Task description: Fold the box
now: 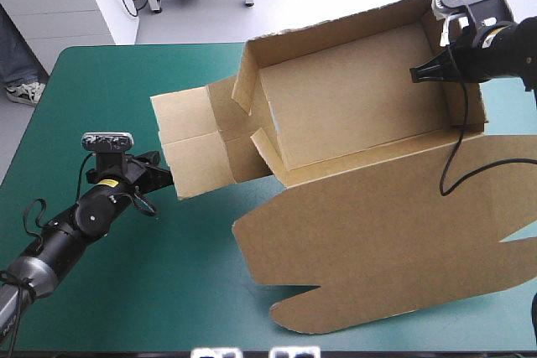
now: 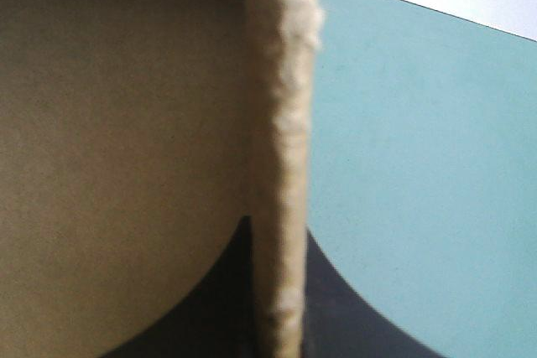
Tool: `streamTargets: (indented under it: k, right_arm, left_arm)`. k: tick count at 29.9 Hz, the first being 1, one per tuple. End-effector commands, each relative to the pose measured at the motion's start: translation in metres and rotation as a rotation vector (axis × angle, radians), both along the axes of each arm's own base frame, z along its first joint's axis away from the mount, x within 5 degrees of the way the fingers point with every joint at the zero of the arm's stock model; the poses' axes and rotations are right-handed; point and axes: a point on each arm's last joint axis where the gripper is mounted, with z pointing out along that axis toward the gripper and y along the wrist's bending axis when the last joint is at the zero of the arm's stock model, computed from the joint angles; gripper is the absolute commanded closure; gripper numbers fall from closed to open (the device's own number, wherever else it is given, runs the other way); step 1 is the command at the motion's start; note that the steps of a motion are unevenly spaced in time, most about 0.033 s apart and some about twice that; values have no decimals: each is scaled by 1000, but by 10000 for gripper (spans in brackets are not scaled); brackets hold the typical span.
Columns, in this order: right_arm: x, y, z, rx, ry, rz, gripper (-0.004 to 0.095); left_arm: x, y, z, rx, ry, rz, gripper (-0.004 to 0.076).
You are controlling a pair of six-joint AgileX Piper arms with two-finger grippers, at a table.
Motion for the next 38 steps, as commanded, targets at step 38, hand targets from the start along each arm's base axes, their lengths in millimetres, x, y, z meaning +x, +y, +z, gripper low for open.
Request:
streamTargets:
  k: [38]
  right_arm:
    - [10,11,-1,104,-1,80,928]
  left_arm:
    - [69,-35,63,-790,-126,-831,717]
